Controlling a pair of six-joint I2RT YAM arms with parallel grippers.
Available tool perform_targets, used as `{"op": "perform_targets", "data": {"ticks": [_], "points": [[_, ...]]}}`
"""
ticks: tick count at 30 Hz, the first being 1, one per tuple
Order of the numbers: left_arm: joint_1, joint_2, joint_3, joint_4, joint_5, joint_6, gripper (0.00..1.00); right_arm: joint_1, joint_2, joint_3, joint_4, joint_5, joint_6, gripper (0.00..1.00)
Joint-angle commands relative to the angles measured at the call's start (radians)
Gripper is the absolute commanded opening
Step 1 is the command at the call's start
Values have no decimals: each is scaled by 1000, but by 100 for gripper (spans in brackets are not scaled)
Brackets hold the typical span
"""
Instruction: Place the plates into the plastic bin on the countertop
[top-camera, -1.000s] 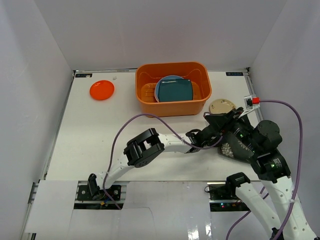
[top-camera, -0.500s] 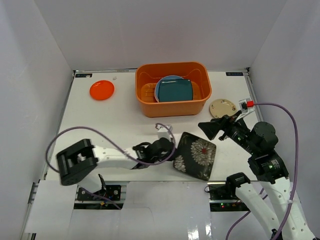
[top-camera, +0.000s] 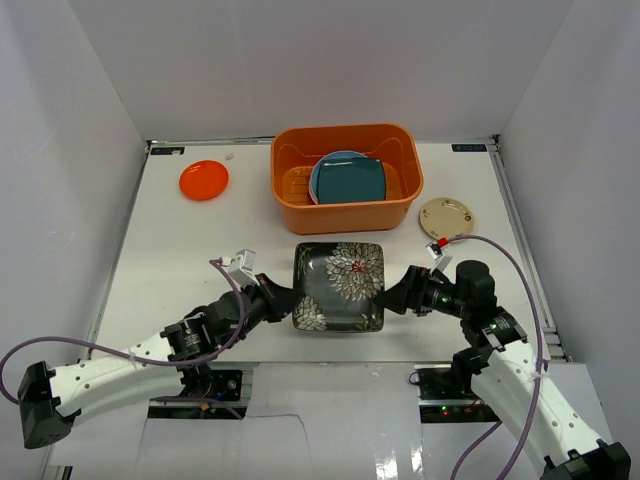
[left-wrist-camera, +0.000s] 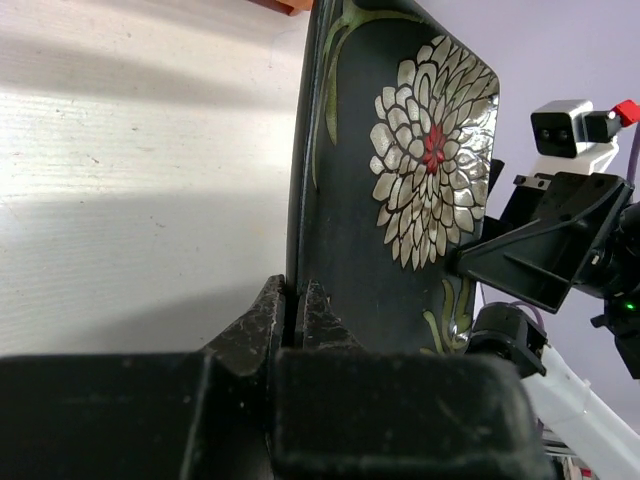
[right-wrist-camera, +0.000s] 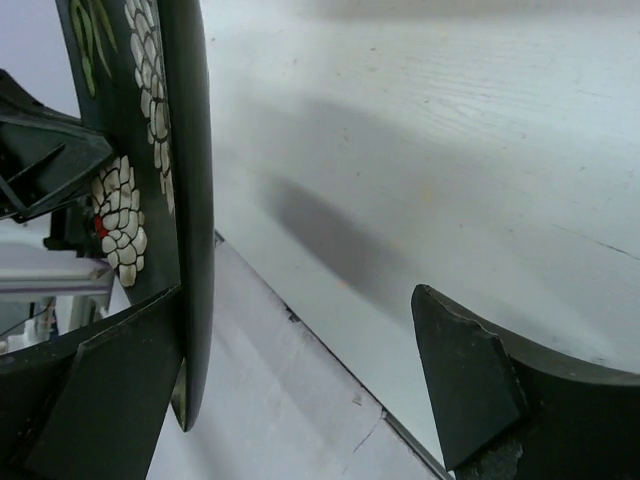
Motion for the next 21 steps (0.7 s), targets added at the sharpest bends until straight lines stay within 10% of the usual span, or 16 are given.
{"op": "perform_targets", "data": {"ticks": [1, 5, 9, 11, 17, 21], "points": [[7, -35, 39, 143, 2, -17, 0, 14, 22, -17, 170, -92, 73, 94], [8, 21, 79, 181, 44, 10, 0, 41, 47, -44, 303, -106, 125, 89], [8, 41, 105, 186, 48, 32, 3, 60, 76, -37, 340, -79, 141, 34], [8, 40, 116, 180, 44, 38, 11, 61, 93, -23, 355, -69, 148, 22], [10, 17, 110, 213, 62, 32, 7, 73, 197, 32, 360, -69, 115, 62], [10, 23, 117, 216, 81, 33, 5, 89, 208, 23, 394, -60, 121, 40]]}}
